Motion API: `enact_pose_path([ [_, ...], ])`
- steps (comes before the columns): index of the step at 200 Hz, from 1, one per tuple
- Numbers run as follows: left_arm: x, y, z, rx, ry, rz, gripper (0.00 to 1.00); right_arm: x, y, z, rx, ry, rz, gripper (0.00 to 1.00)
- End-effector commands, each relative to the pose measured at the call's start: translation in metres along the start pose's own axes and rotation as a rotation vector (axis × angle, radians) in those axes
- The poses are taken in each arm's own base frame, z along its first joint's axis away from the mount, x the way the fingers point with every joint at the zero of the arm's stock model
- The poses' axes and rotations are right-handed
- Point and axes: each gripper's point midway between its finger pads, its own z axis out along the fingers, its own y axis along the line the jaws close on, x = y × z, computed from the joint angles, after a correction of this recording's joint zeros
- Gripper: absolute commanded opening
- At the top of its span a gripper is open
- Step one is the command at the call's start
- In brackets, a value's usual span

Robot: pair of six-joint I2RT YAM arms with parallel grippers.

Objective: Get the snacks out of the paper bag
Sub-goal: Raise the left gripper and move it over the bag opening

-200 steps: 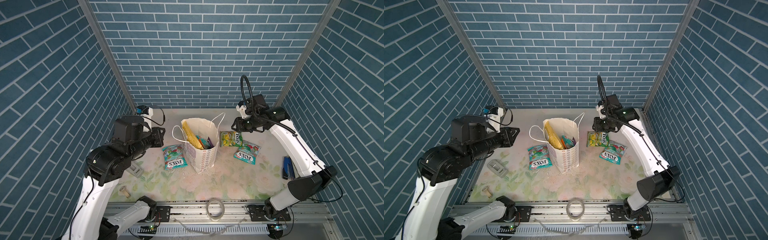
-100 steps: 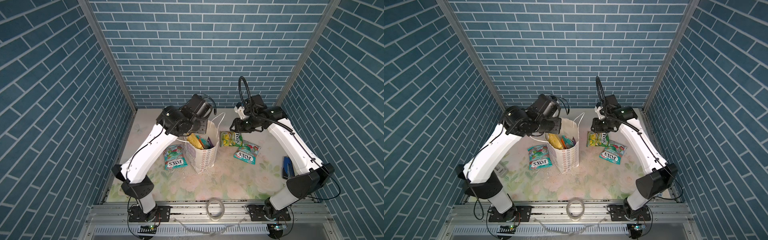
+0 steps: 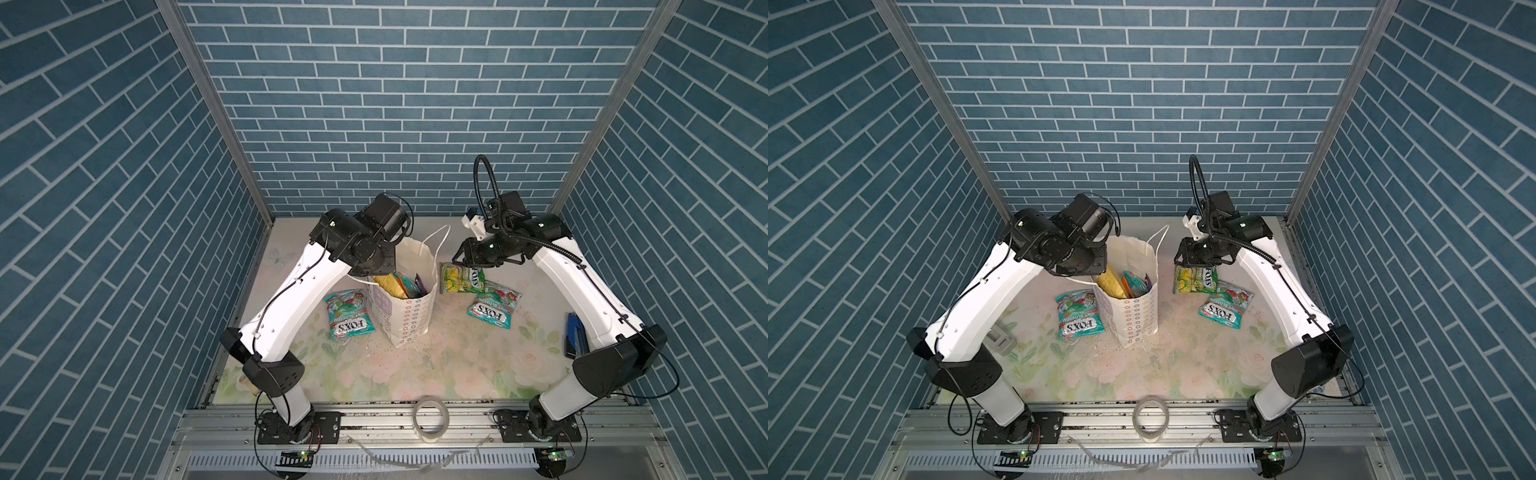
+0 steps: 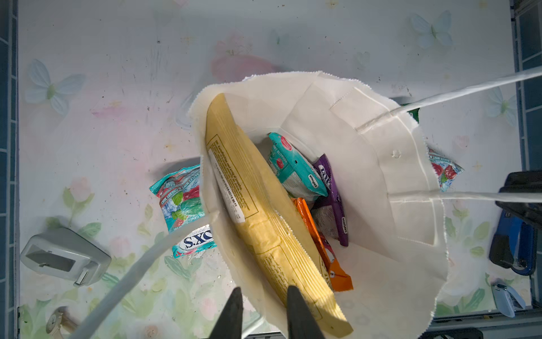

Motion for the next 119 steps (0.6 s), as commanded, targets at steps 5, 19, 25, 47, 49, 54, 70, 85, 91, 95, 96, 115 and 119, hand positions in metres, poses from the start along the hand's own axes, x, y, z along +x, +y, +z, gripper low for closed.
enact_pose_path([
  [5, 0.005, 0.013, 0.018, -0.010, 0.032, -0.054, 0.28, 0.000, 0.004, 0.006, -0.038, 0.011, -0.048, 0.38],
  [19, 0.008, 0.022, 0.026, -0.015, 0.039, -0.076, 0.28, -0.001, 0.006, 0.005, -0.045, 0.009, -0.047, 0.38],
  [25, 0.009, 0.028, 0.028, -0.022, 0.038, -0.086, 0.27, -0.001, 0.006, 0.005, -0.046, 0.008, -0.046, 0.38],
  [47, 0.006, 0.035, 0.034, 0.008, 0.008, -0.115, 0.27, -0.003, 0.008, 0.003, -0.047, 0.001, -0.047, 0.38],
  [49, 0.006, 0.035, 0.036, 0.013, 0.006, -0.114, 0.26, -0.003, 0.008, 0.003, -0.047, -0.001, -0.047, 0.38],
  [54, 0.005, 0.035, 0.037, 0.026, -0.004, -0.121, 0.26, -0.003, 0.008, 0.003, -0.047, 0.000, -0.044, 0.38],
  [70, -0.001, 0.033, 0.040, 0.073, -0.045, -0.138, 0.26, -0.005, 0.009, 0.002, -0.048, -0.005, -0.044, 0.38],
  [85, -0.004, 0.031, 0.045, 0.110, -0.069, -0.153, 0.25, -0.005, 0.009, 0.001, -0.045, -0.007, -0.041, 0.38],
  [91, -0.005, 0.031, 0.046, 0.122, -0.077, -0.158, 0.25, -0.005, 0.008, 0.002, -0.043, -0.005, -0.039, 0.38],
  [95, -0.005, 0.032, 0.047, 0.122, -0.075, -0.161, 0.25, -0.005, 0.009, 0.002, -0.044, -0.007, -0.039, 0.38],
  [96, -0.005, 0.032, 0.048, 0.123, -0.076, -0.162, 0.25, -0.006, 0.008, 0.001, -0.043, -0.008, -0.038, 0.38],
  [115, -0.006, 0.036, 0.051, 0.136, -0.075, -0.173, 0.20, -0.007, 0.008, 0.003, -0.043, -0.012, -0.028, 0.38],
  [119, -0.006, 0.037, 0.052, 0.136, -0.073, -0.171, 0.18, -0.009, 0.009, 0.002, -0.045, -0.017, -0.026, 0.38],
])
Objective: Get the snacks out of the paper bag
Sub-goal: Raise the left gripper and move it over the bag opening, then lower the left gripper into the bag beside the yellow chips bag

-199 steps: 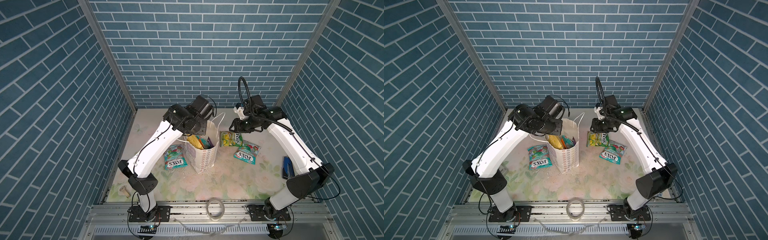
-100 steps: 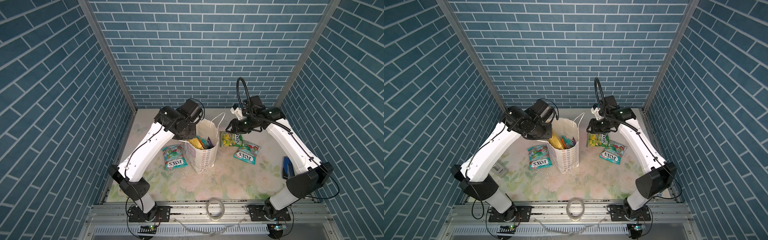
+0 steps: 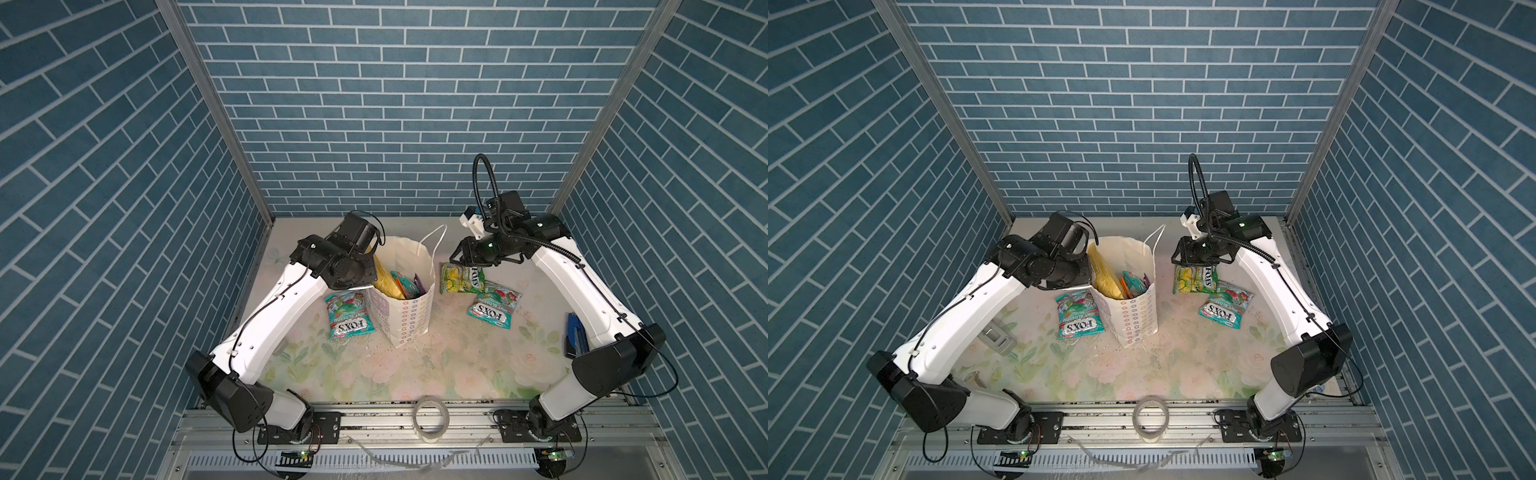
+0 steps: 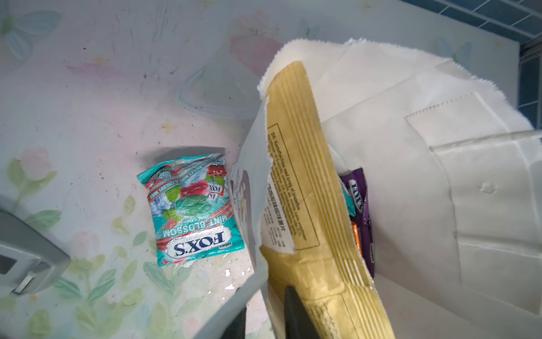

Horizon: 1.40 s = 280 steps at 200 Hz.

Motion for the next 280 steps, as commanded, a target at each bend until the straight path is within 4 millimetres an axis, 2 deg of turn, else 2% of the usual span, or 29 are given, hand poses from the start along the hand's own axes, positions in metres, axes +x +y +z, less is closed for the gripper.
enact_pose_path([
  [1, -0.012, -0.003, 0.005, 0.049, -0.034, -0.008, 0.18, -0.006, 0.004, 0.000, -0.016, -0.014, -0.022, 0.38],
  [36, -0.017, 0.006, 0.014, 0.052, -0.015, -0.004, 0.00, -0.017, 0.012, -0.003, -0.035, -0.048, -0.016, 0.38],
  [58, -0.022, 0.005, 0.022, 0.063, -0.011, 0.018, 0.00, -0.022, 0.019, -0.002, -0.054, -0.060, -0.018, 0.38],
  [134, -0.065, -0.043, 0.052, 0.164, -0.004, 0.179, 0.00, -0.021, 0.024, 0.013, -0.051, -0.044, 0.001, 0.38],
  [161, -0.074, -0.048, 0.056, 0.155, 0.014, 0.209, 0.00, -0.020, 0.023, 0.015, -0.045, -0.050, 0.015, 0.38],
  [205, -0.078, -0.031, 0.042, 0.085, 0.046, 0.233, 0.00, -0.022, 0.025, 0.015, -0.043, -0.080, 0.043, 0.38],
  [251, -0.077, -0.025, 0.026, 0.065, 0.061, 0.247, 0.15, -0.028, 0.020, 0.015, -0.023, -0.157, 0.097, 0.39],
  [280, -0.080, -0.026, 0.015, 0.073, 0.044, 0.264, 0.21, -0.030, 0.017, 0.011, -0.005, -0.186, 0.108, 0.40],
])
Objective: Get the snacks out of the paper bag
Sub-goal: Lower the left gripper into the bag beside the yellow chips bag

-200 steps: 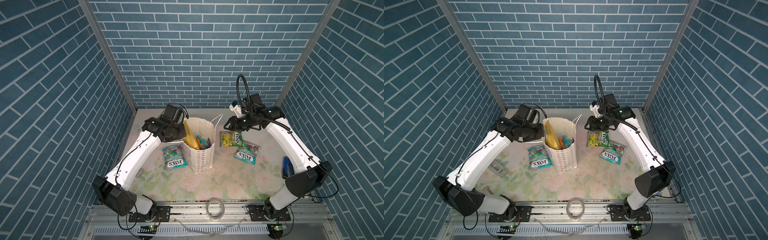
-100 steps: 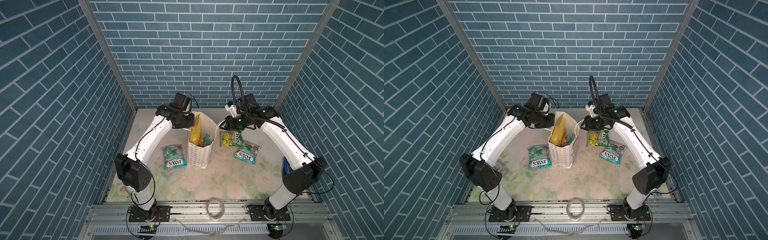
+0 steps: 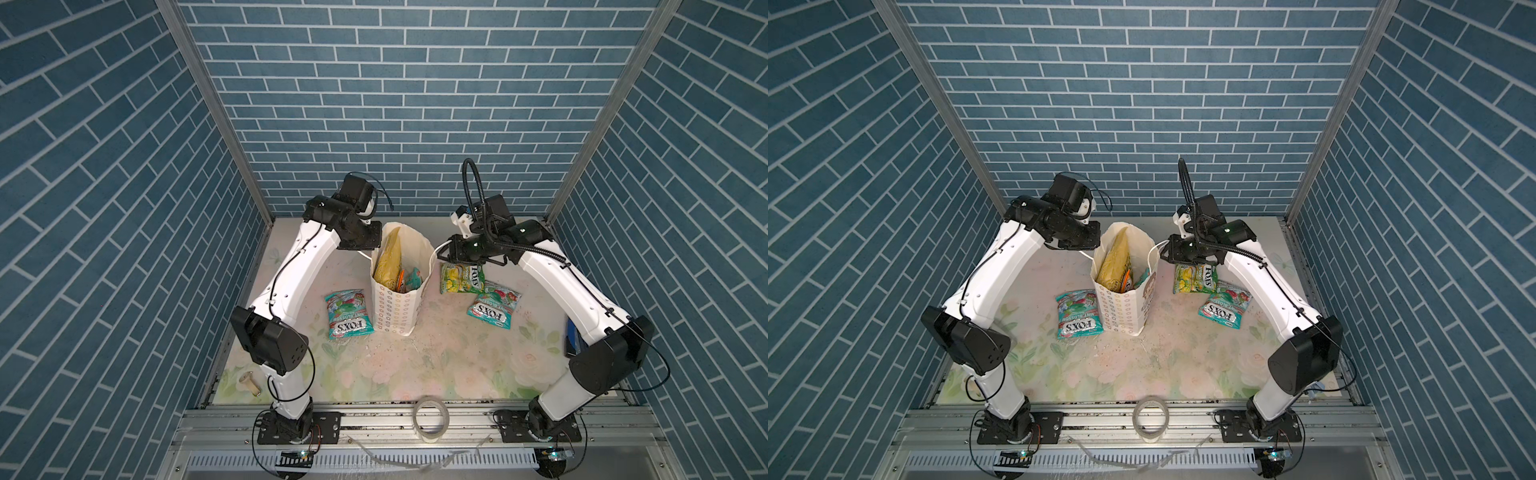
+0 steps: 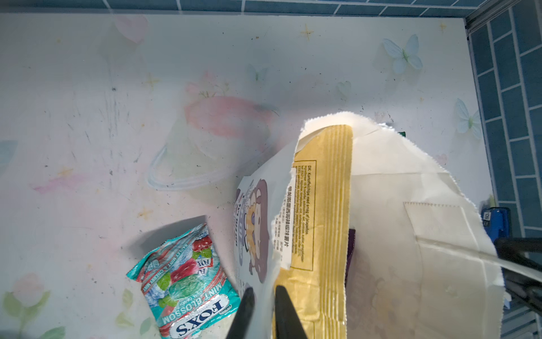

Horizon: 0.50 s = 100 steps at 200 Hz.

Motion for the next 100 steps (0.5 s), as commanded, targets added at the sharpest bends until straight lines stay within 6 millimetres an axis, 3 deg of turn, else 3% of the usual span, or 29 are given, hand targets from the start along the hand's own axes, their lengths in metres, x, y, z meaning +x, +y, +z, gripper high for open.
enact_pose_path([
  [1, 0.004, 0.006, -0.010, -0.020, 0.017, 0.021, 0.21, -0.012, 0.007, -0.016, -0.001, -0.087, 0.014, 0.39],
  [49, -0.009, -0.009, -0.038, 0.058, -0.081, 0.041, 0.24, -0.008, 0.003, -0.018, 0.015, -0.088, 0.039, 0.40],
  [87, -0.025, -0.026, -0.091, 0.140, -0.267, 0.051, 0.20, -0.002, -0.002, -0.015, 0.036, -0.063, 0.051, 0.40],
  [100, -0.023, -0.033, -0.099, 0.155, -0.271, 0.059, 0.21, -0.002, -0.003, -0.016, 0.039, -0.064, 0.052, 0.40],
])
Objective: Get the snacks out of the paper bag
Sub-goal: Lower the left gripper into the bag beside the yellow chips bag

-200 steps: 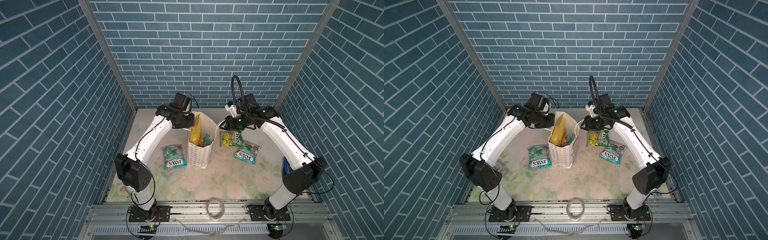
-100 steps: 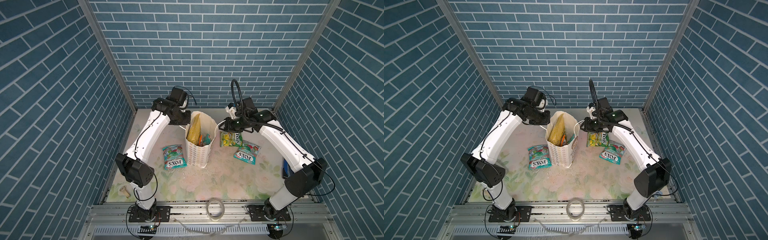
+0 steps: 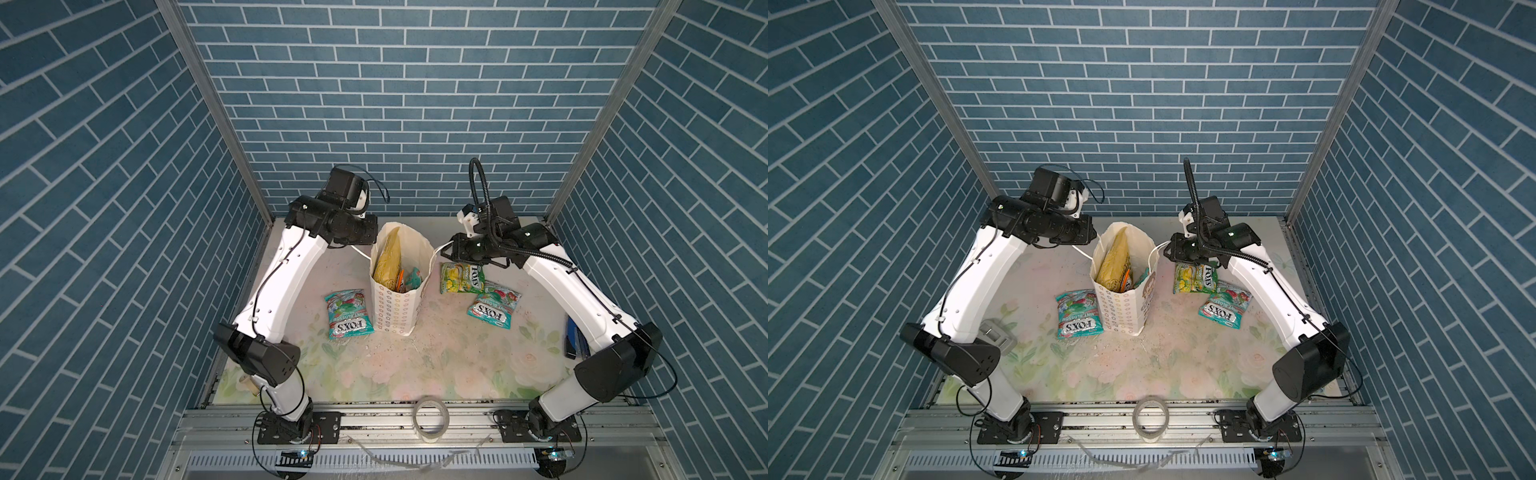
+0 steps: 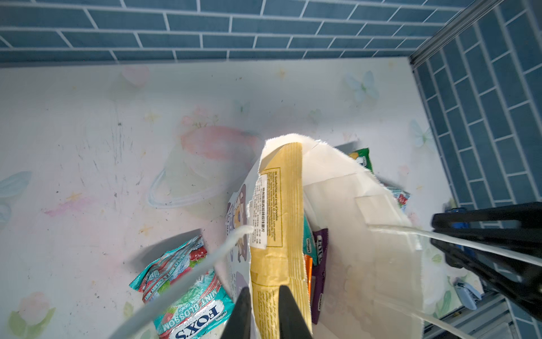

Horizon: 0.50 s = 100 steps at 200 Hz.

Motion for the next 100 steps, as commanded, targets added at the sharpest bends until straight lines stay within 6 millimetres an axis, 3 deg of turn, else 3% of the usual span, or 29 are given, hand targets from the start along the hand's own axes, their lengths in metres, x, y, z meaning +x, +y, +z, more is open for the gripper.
enact_pose_path([
  [1, -0.016, -0.019, -0.033, 0.061, -0.101, 0.020, 0.21, 0.003, 0.000, -0.009, 0.013, -0.014, 0.018, 0.40],
  [61, 0.022, -0.046, 0.007, -0.035, 0.146, 0.152, 0.22, 0.003, -0.001, -0.016, 0.035, -0.013, -0.003, 0.40],
  [100, 0.033, -0.031, 0.038, -0.128, 0.230, 0.153, 0.23, 0.004, -0.002, -0.021, 0.043, -0.016, -0.016, 0.40],
])
